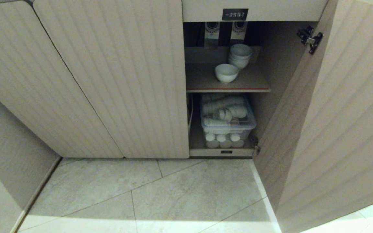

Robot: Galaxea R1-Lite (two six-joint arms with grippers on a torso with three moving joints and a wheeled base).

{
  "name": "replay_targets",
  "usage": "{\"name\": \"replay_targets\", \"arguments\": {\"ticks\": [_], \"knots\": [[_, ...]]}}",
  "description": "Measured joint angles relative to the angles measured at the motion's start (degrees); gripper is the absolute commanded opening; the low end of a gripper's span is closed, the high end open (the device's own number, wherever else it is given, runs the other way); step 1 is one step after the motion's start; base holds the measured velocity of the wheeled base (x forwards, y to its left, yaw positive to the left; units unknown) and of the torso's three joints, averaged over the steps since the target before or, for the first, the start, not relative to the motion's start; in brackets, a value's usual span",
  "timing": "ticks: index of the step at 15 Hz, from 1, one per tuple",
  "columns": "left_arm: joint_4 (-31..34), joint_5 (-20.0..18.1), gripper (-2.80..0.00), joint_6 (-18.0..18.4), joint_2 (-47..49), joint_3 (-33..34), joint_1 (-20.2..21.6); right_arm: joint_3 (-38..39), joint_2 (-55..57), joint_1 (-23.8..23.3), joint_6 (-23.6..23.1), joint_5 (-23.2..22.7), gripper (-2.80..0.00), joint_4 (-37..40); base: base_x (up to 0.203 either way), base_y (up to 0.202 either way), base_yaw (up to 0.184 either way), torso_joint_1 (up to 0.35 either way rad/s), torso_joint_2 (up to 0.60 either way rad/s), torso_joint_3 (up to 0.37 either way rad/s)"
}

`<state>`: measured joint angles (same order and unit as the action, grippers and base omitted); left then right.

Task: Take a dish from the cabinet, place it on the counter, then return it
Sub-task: Close the cabinet door

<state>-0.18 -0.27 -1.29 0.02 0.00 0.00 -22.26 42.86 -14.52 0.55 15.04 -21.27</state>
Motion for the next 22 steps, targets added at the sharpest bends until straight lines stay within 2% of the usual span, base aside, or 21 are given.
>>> {"name": "replay_targets", "arguments": {"ticks": [14,18,22], "knots": [[0.0,0.0,-2.8,0.0,0.0,0.0,0.0,0.4,1.7,0.1,0.2,-0.3,-2.8,-0.8,0.0,0.0,0.0,0.0,0.0,0.0],[0.0,0.0,-2.8,0.0,0.0,0.0,0.0,0.4,2.4,0.2,-0.3,-2.4,-2.8,-2.4,0.0,0.0,0.0,0.0,0.0,0.0],[0.0,0.0,-2.8,0.0,0.0,0.0,0.0,0.2,3.3,1.7,-0.8,-2.7,-2.8,-3.9,0.0,0.0,0.0,0.0,0.0,0.0]]}}
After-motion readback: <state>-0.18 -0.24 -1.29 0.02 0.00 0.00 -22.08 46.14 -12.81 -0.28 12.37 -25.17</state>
